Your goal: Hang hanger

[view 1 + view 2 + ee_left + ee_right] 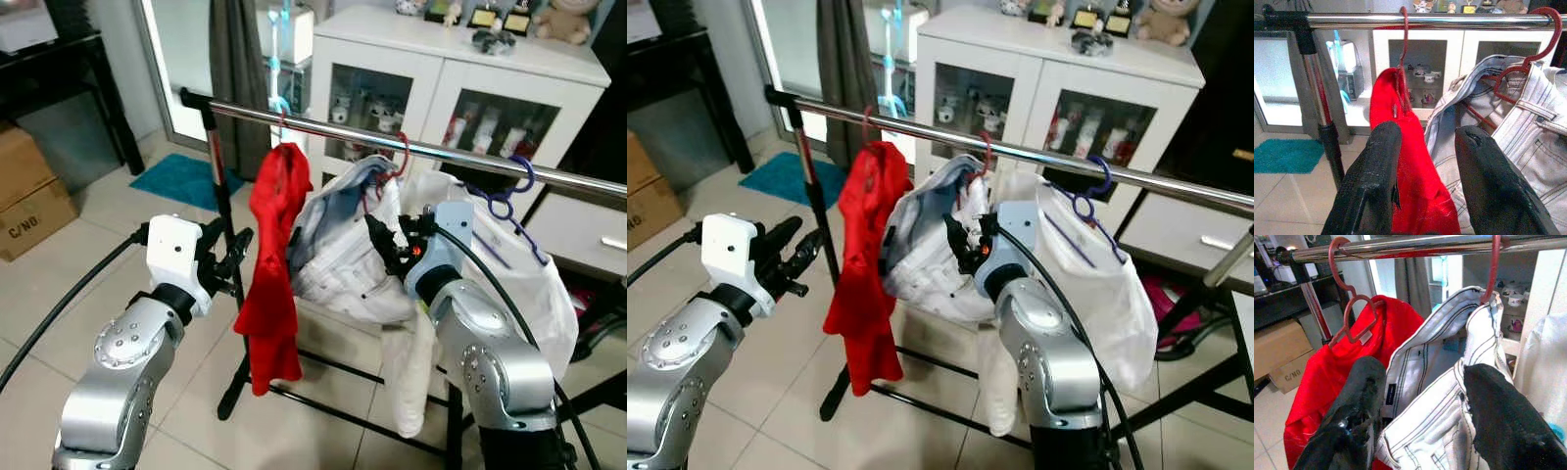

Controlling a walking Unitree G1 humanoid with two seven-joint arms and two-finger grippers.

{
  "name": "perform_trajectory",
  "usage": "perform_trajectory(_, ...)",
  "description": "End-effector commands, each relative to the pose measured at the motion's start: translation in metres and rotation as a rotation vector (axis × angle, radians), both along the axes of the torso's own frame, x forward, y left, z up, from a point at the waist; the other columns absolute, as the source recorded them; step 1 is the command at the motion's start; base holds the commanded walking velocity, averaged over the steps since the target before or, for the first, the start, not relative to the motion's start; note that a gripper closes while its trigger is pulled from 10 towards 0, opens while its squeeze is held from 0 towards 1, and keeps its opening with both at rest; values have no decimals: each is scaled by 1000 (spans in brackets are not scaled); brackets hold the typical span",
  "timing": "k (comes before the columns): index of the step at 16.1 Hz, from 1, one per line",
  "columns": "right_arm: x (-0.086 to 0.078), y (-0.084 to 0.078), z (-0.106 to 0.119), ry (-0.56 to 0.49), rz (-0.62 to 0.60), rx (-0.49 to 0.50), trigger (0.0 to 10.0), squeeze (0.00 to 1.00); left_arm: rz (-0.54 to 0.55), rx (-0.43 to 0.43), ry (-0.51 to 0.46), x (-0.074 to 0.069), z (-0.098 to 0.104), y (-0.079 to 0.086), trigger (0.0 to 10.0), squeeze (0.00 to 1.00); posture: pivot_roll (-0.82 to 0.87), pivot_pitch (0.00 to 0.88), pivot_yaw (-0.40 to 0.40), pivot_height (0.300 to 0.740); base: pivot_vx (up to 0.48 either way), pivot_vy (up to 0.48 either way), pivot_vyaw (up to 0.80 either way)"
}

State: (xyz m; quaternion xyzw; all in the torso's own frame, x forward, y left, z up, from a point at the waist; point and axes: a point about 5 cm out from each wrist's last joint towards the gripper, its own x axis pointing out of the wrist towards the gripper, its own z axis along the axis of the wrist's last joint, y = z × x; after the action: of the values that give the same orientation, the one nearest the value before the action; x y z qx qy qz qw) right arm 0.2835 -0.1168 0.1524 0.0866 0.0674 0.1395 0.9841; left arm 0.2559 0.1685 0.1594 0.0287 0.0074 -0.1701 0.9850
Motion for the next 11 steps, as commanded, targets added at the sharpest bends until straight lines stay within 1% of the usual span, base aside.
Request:
perform_trajectory(1,-1,-4,-1,5,-14,-5,10000,1000,-7,12,11,2,-1,2,10000,0,-60,0,-24,740,0,0,0)
perform_trajectory(2,-1,-3,-1,1,-9,-10,10000,1000,-12,21,12,2,-1,2,10000,0,-59,0,-24,740,0,0,0)
perform_trajectory(3,0,3,1,-17,31,-24,10000,1000,-17,22,14,1,-2,1,10000,0,-59,0,-24,740,0,0,0)
perform_trajectory(5,-1,11,6,-28,89,0,10000,1000,-14,13,15,0,-2,0,10000,0,-61,0,-26,740,0,0,0)
perform_trajectory(6,-2,17,10,-53,142,-2,10000,0,4,0,14,0,-1,1,10000,0,-57,0,-32,740,0,0,0)
perform_trajectory(7,-3,18,9,-48,161,-16,10000,0,5,0,13,0,0,1,10000,0,-57,0,-32,740,0,0,0)
perform_trajectory(8,-4,20,6,-50,167,-66,10000,0,4,9,4,0,1,1,10000,0,-53,0,-36,740,0,0,0)
perform_trajectory(11,1,16,-1,-9,107,-48,10000,0,9,22,-10,0,3,4,10000,0,-44,0,-42,740,0,0,0)
